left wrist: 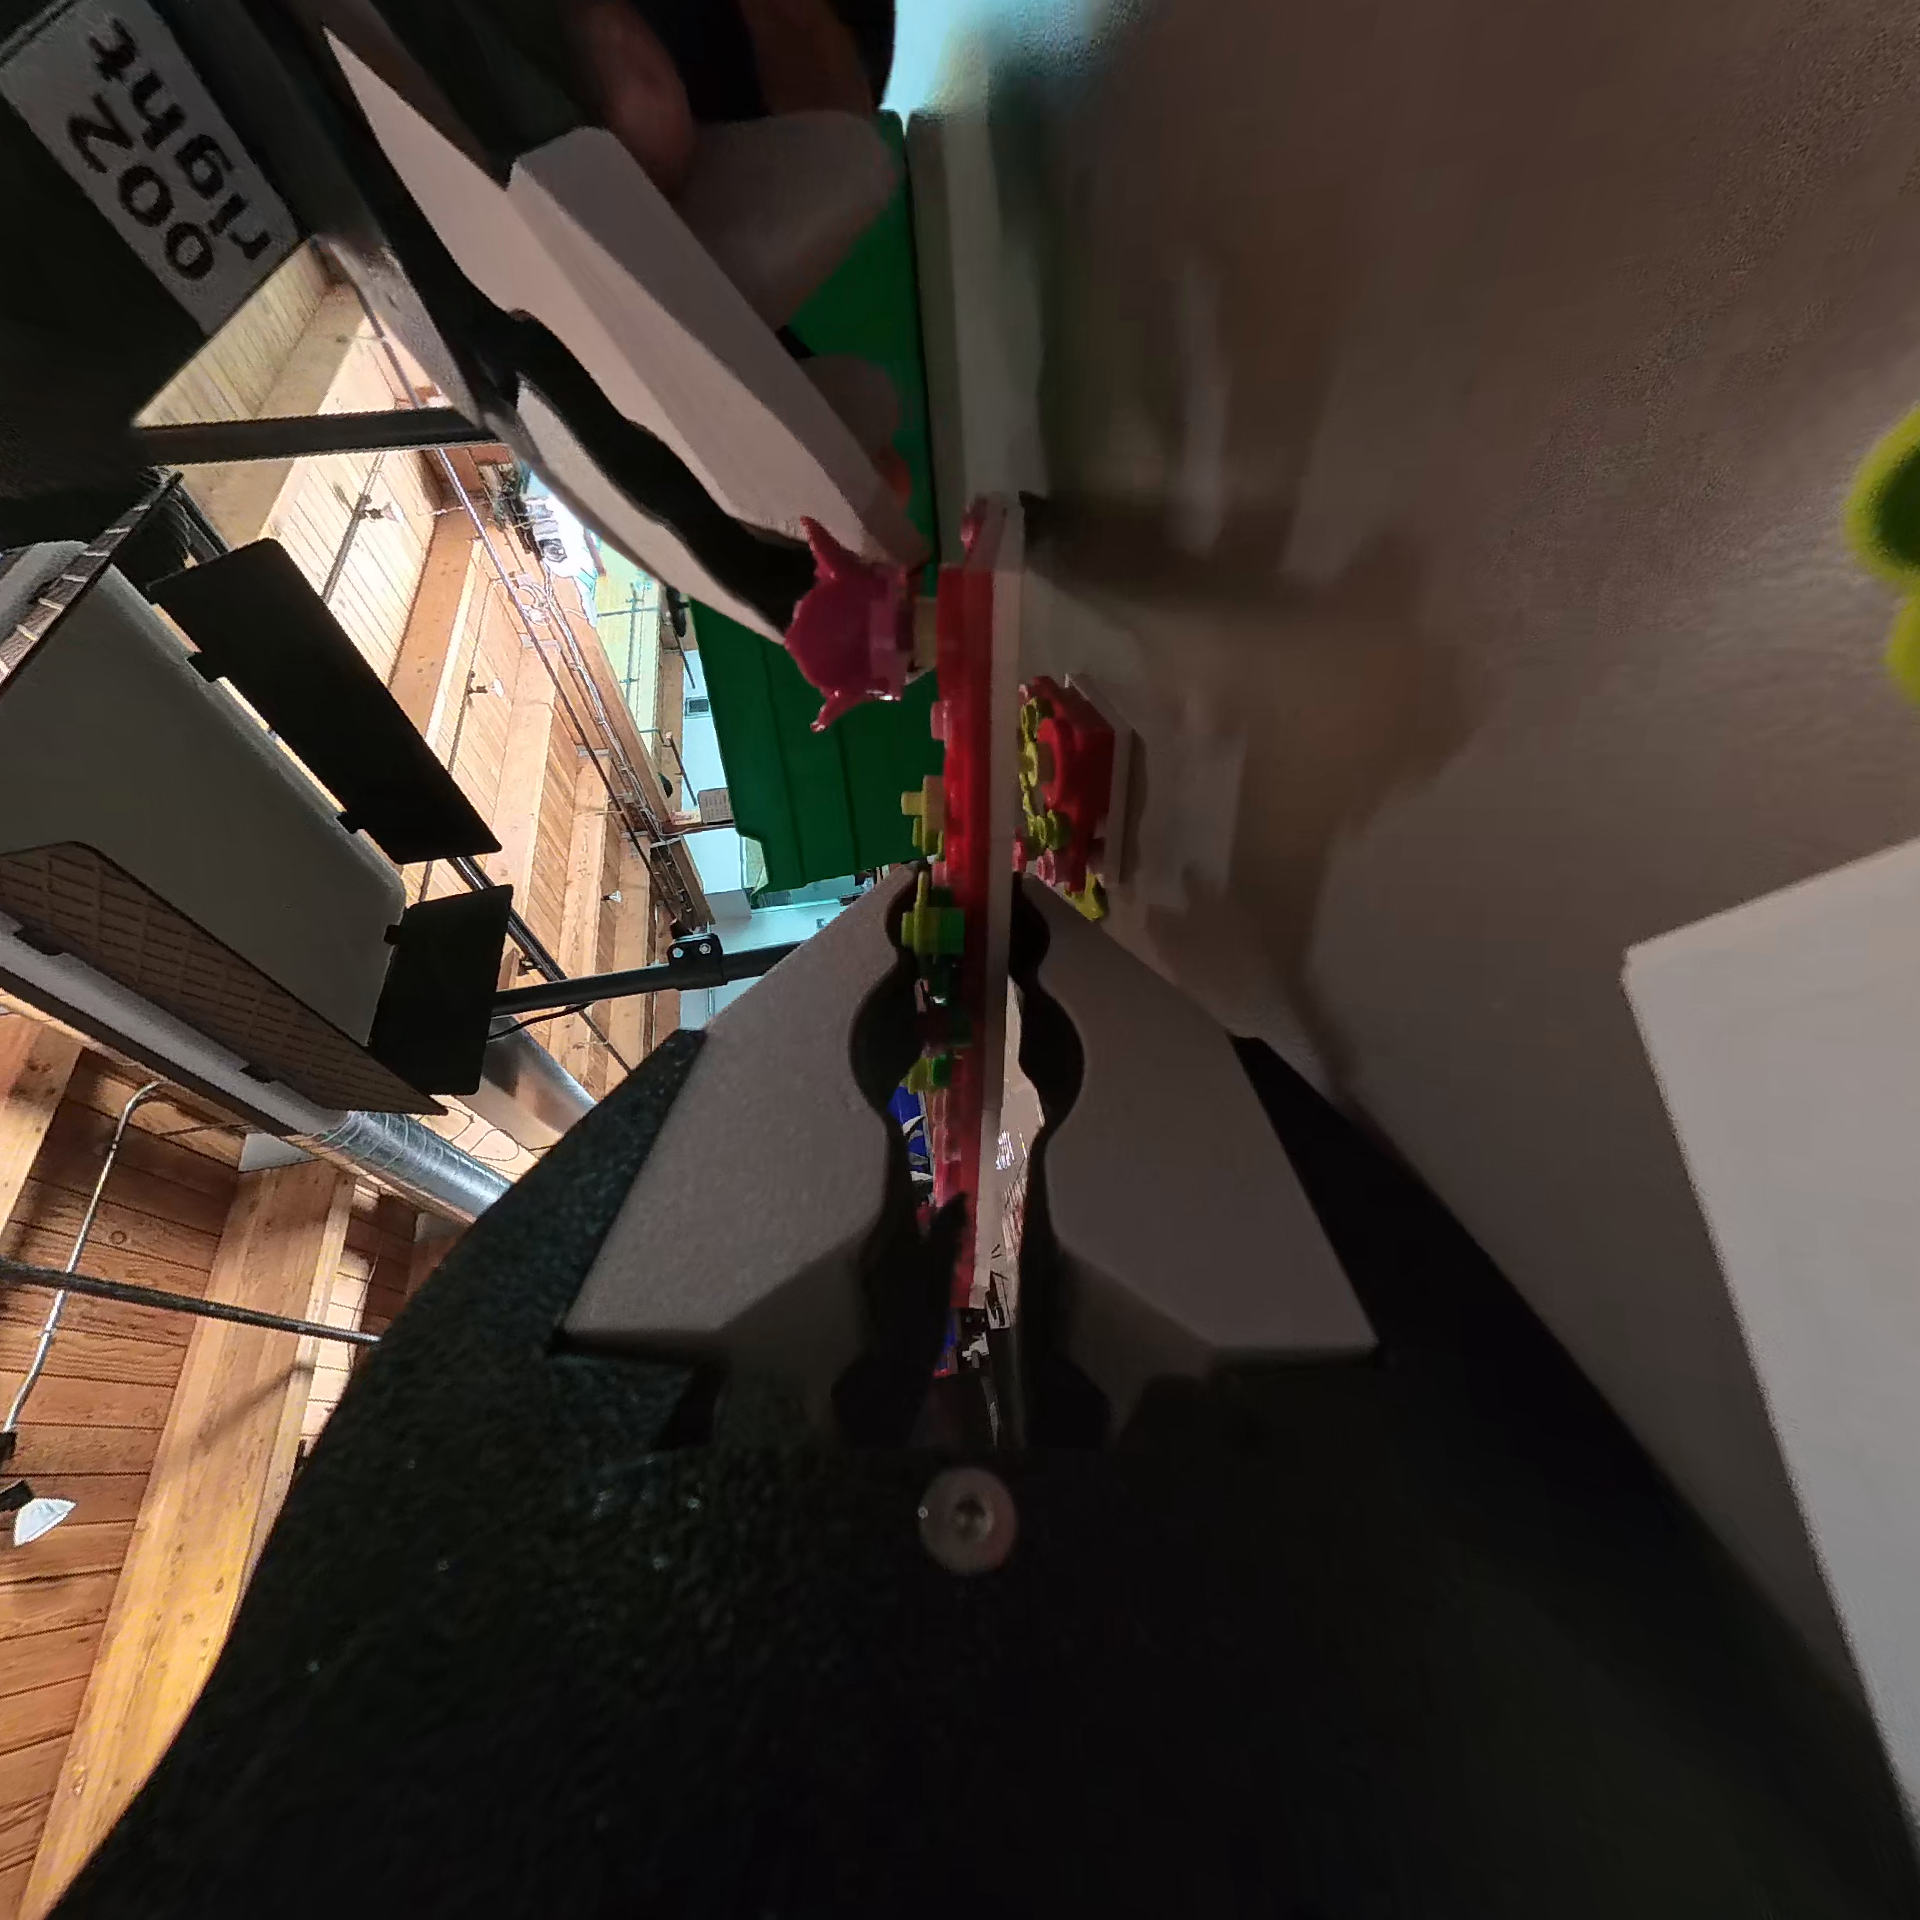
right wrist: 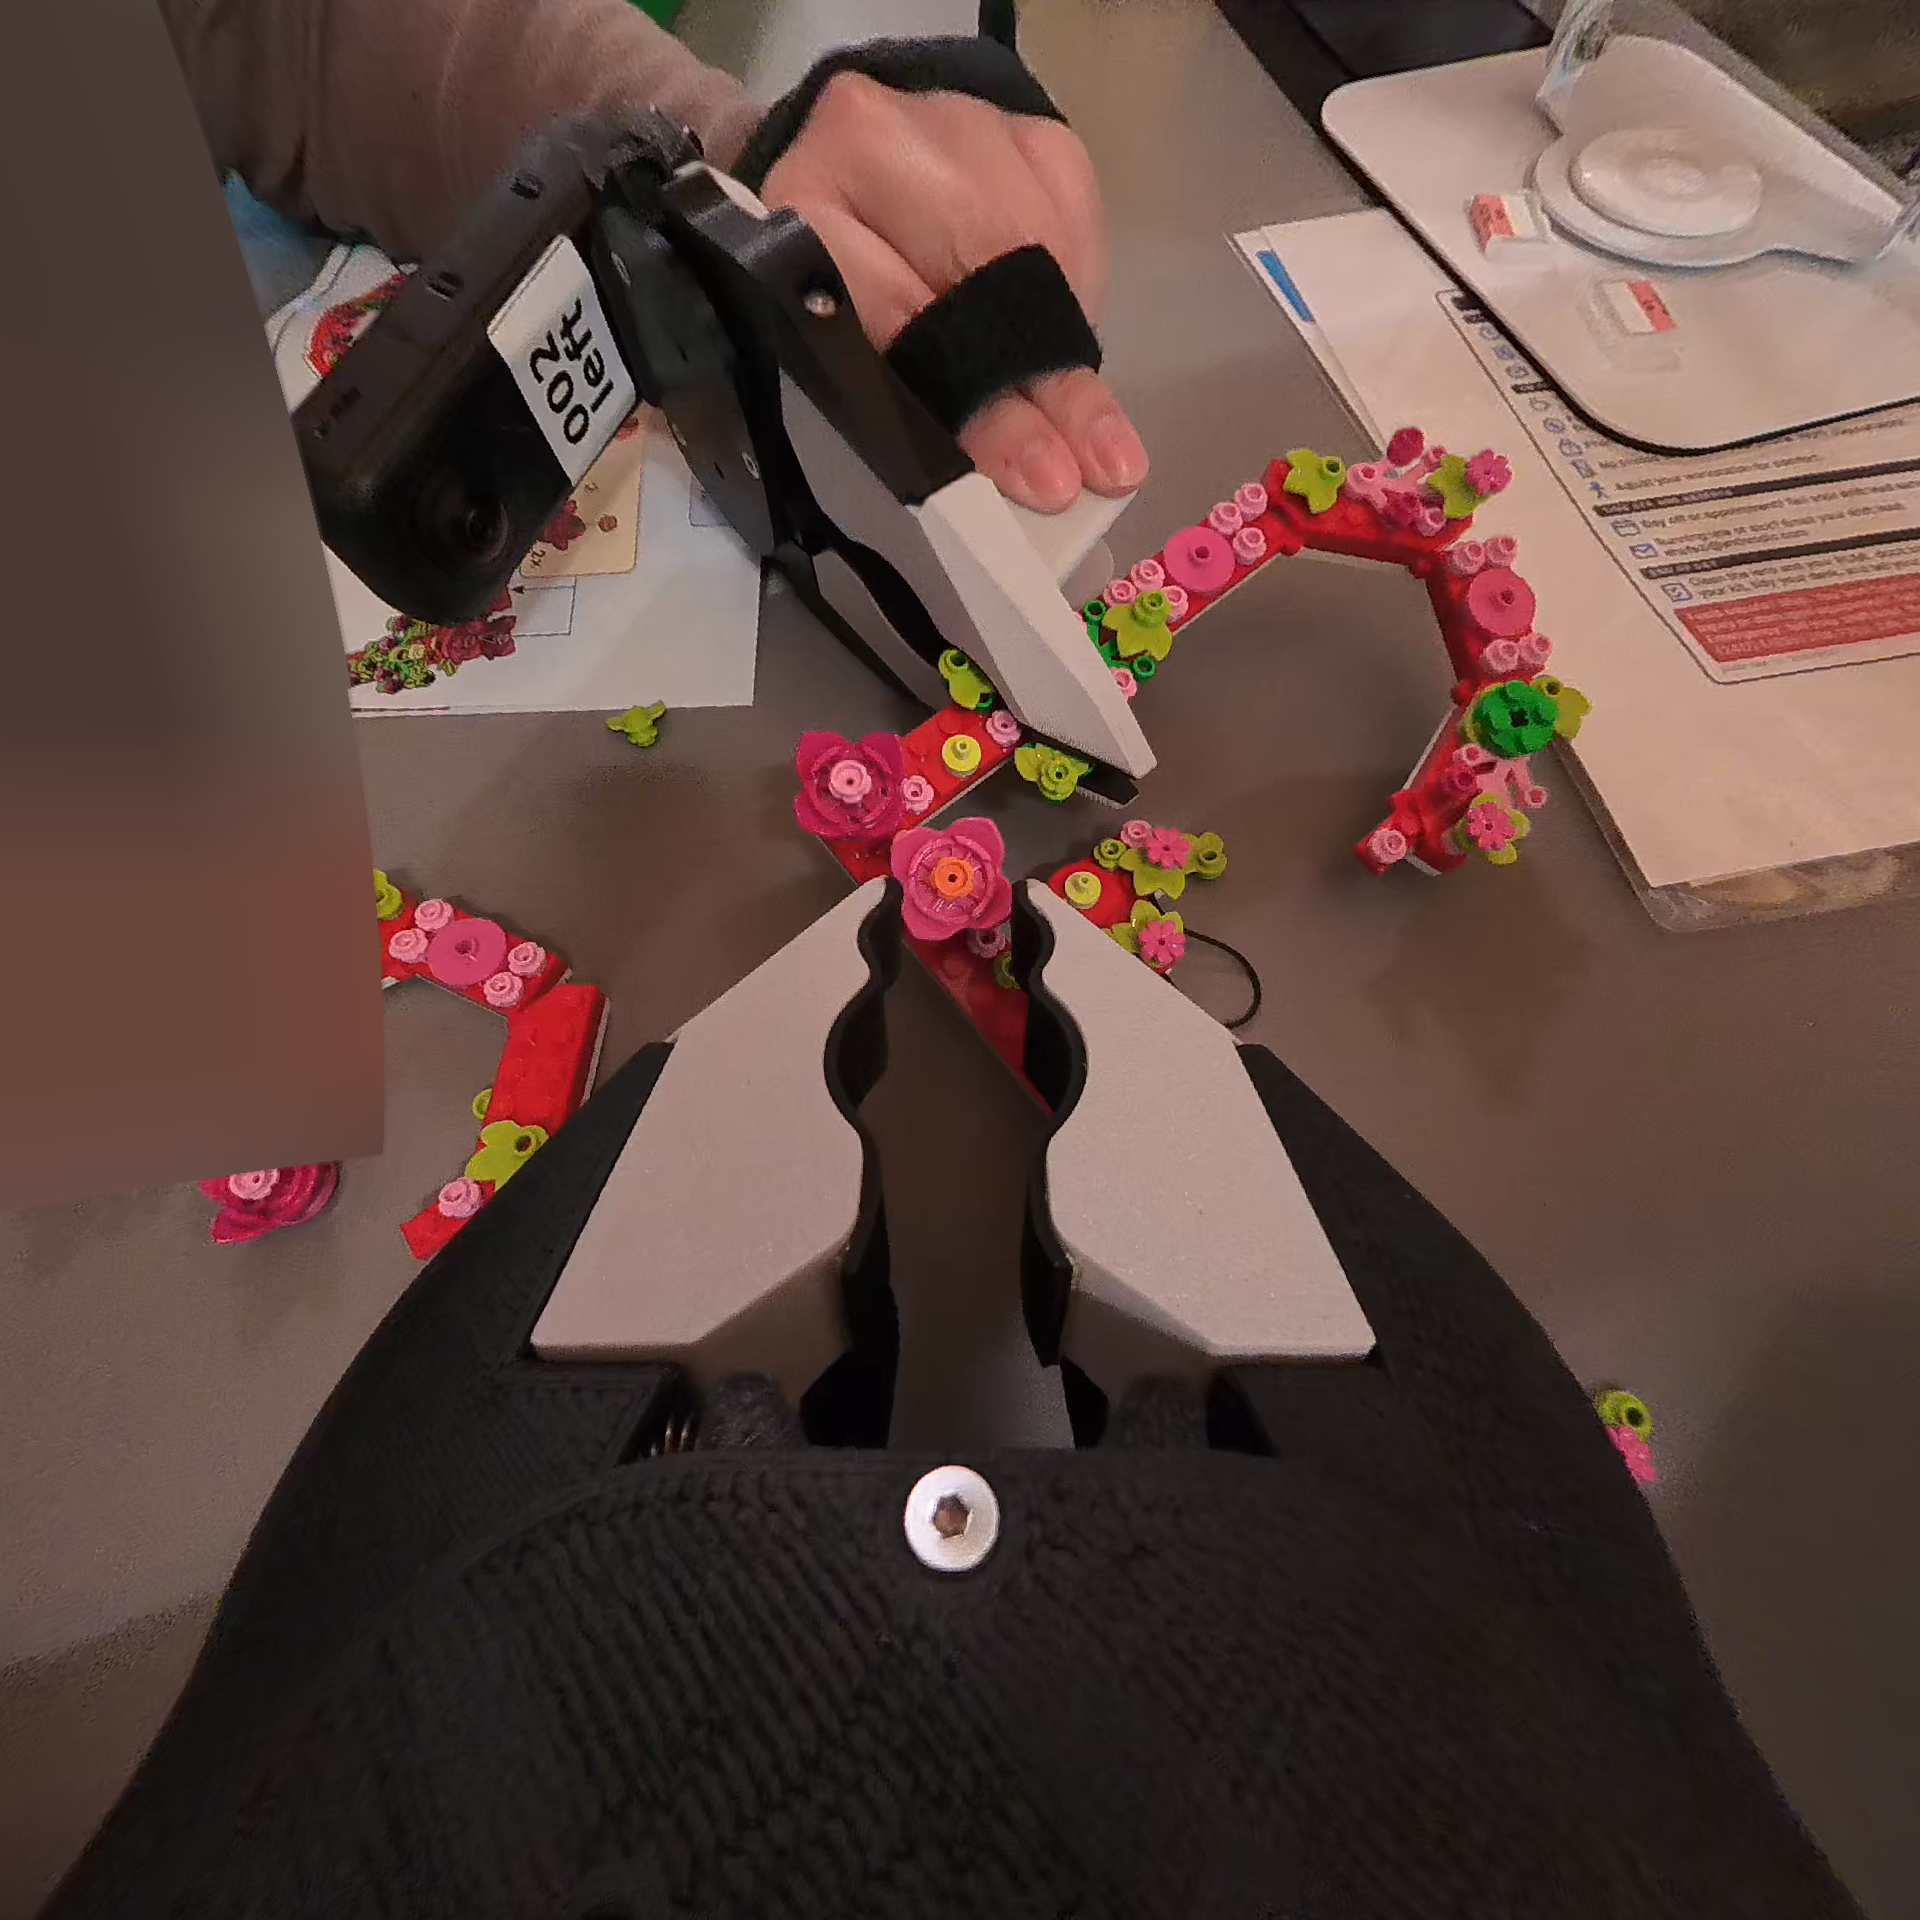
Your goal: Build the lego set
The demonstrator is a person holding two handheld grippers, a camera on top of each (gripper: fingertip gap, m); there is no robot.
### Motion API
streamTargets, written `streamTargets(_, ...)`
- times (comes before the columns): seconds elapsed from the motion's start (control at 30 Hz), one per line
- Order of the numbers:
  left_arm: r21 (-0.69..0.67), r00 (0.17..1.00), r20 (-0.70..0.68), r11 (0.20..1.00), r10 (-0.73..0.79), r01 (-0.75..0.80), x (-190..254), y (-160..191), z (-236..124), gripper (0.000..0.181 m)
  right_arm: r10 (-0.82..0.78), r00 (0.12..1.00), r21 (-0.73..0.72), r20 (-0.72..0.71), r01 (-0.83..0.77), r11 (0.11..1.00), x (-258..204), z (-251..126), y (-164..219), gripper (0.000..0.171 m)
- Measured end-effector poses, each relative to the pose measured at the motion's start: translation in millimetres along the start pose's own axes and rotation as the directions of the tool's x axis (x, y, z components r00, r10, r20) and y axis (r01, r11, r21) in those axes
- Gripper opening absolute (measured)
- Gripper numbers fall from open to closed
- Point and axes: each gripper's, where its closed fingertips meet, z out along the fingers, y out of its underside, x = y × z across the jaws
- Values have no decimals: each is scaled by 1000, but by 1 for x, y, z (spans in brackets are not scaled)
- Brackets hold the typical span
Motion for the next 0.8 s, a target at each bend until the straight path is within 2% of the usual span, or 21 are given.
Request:
streamTargets(0.17, 4, 1000, 9, 1000, 6, -7, -1, -2, 1, 11, 46, 999, 21, 3, -47, 999, 8, -9, -10, 19)
streamTargets(0.57, -1, 1000, -7, 1000, -10, 10, 0, 0, 3, 10, 94, 954, -60, 286, -80, 995, 4, 18, -21, 18)
streamTargets(0.8, -14, 999, -22, 1000, -24, 24, 1, 2, 4, 10, 59, 957, -132, 285, -21, 991, 7, 18, -21, 18)
